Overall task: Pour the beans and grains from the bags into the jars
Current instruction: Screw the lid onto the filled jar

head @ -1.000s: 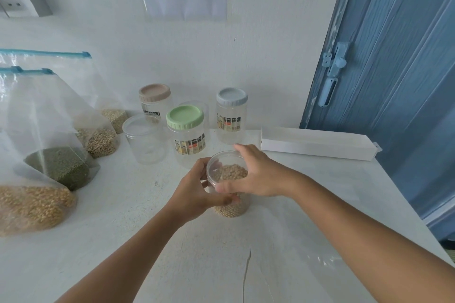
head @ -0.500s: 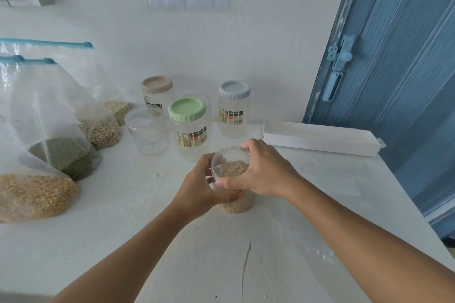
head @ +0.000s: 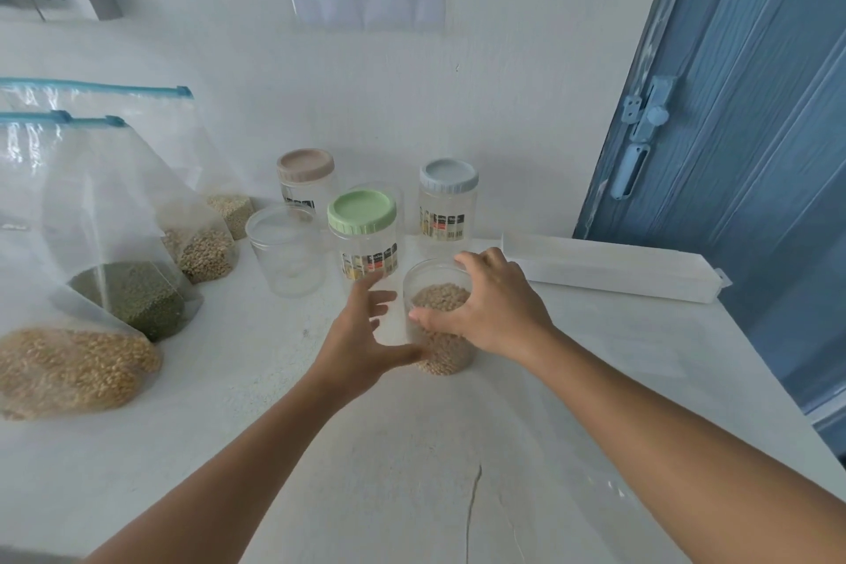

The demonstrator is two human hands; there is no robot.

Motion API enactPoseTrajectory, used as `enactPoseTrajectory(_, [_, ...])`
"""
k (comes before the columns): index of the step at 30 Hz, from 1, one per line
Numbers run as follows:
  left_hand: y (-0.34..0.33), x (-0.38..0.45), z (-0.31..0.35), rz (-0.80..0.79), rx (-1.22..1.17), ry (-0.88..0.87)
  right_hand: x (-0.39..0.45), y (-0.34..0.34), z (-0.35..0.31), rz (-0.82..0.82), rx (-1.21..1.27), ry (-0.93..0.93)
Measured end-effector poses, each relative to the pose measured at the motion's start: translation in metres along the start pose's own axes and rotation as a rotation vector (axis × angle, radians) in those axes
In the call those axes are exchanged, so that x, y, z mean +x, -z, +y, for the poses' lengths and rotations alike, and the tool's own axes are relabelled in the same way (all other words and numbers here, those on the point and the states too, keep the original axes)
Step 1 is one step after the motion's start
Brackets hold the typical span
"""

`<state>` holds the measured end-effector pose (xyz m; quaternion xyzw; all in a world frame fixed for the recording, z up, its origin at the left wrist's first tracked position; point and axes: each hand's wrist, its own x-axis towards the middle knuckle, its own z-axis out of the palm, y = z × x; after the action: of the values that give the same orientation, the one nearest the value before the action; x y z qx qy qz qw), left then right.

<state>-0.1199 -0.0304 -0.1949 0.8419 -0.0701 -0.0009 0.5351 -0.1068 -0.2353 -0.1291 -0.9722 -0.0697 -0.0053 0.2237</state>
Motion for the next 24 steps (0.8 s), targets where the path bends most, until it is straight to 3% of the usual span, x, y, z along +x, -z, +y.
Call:
enactPoseTrajectory(5, [-0.002,0.019,0.004,-0.149,-0.026,0.035,0.02,0.007,0.005,-0.162,0.097,0.003])
enactPoseTrajectory(9, [-0.016,0.029,0.001,-0.105,-0.08,0.016,0.025,0.025,0.003,-0.26,0.001,0.062])
enactPoseTrajectory(14, [-0.022,0.029,0.0,-0.073,-0.066,-0.005,0.021,0.011,-0.013,0.021,-0.273,-0.024])
enactPoseTrajectory(16, [-0.026,0.028,0.001,-0.057,-0.051,-0.013,0.022,0.009,-0.018,0.029,-0.315,-0.092])
enactPoseTrajectory(19, [-0.025,0.03,0.002,-0.063,-0.052,-0.004,0.026,0.019,-0.014,-0.081,-0.301,-0.052])
enactPoseTrajectory(22, [-0.025,0.029,0.002,-0.069,-0.058,0.0,0.026,0.033,-0.004,-0.342,-0.036,0.085])
enactPoseTrajectory(24, [-0.025,0.028,0.002,-0.069,-0.069,0.007,0.027,0.036,0.002,-0.393,-0.009,0.121])
